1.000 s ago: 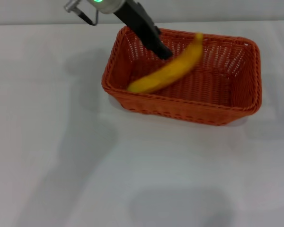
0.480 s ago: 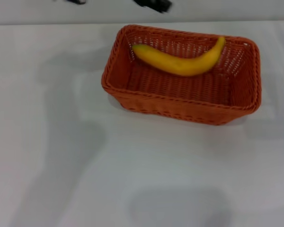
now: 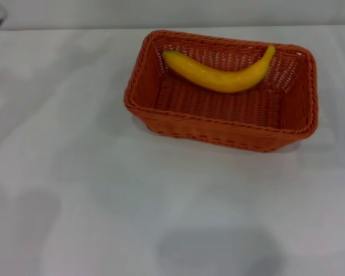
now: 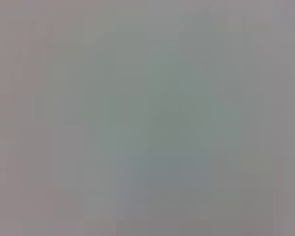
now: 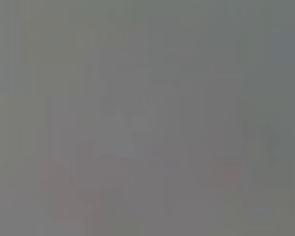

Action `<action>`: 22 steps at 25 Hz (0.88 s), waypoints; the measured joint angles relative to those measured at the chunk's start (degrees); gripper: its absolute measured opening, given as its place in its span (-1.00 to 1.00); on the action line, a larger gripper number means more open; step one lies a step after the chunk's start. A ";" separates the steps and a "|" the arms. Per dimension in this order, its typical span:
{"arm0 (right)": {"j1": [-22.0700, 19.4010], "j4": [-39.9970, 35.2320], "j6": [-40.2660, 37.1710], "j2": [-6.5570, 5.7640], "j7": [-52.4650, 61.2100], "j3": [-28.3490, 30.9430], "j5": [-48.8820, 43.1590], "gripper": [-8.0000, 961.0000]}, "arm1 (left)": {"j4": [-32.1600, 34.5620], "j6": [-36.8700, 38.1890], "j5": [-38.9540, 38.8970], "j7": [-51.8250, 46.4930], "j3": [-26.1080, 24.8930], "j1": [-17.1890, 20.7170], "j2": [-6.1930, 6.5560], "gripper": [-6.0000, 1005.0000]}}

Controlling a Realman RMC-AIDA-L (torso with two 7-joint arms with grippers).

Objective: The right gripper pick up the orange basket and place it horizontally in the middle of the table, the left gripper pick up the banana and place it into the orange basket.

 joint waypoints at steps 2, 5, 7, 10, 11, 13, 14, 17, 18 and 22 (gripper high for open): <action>-0.02 -0.04 0.00 -0.02 0.00 0.00 0.00 0.82 | 4.09 0.52 -10.24 5.60 0.00 5.77 -0.01 0.75; -0.07 -0.08 -0.01 -0.05 0.00 -0.05 0.00 0.82 | 9.46 -0.29 -20.22 13.30 -0.06 13.20 -0.11 0.75; -0.17 -0.08 -0.16 -0.06 0.00 -0.10 -0.01 0.82 | 13.50 -0.89 -25.53 18.16 -0.06 18.56 -0.13 0.74; -0.29 -0.08 -0.51 -0.09 -0.10 -0.01 -0.05 0.82 | 16.32 -0.90 -29.05 21.60 -0.07 22.29 -0.24 0.74; -0.31 -0.14 -0.67 -0.13 -0.22 0.02 -0.08 0.82 | 17.57 -0.89 -30.34 22.93 -0.09 23.63 -0.29 0.74; -0.41 -0.88 -1.24 -0.18 -0.35 -0.15 -0.18 0.82 | 19.54 -0.69 -31.76 25.47 -0.09 25.52 -0.37 0.73; -0.50 -1.34 -1.63 -0.19 -0.33 -0.31 -0.27 0.82 | 20.72 -0.52 -32.20 27.03 -0.09 26.47 -0.38 0.73; -0.75 -1.96 -2.29 -0.15 -0.21 -0.63 -0.54 0.82 | 23.26 -0.34 -32.42 30.34 -0.15 28.11 -0.43 0.73; -0.82 -1.97 -2.33 -0.15 -0.20 -0.66 -0.58 0.82 | 23.96 -0.34 -32.48 31.01 -0.18 28.49 -0.46 0.73; -1.17 -1.99 -2.37 -0.15 -0.16 -0.73 -0.73 0.82 | 25.93 -0.30 -32.59 32.68 -0.18 29.02 -0.49 0.73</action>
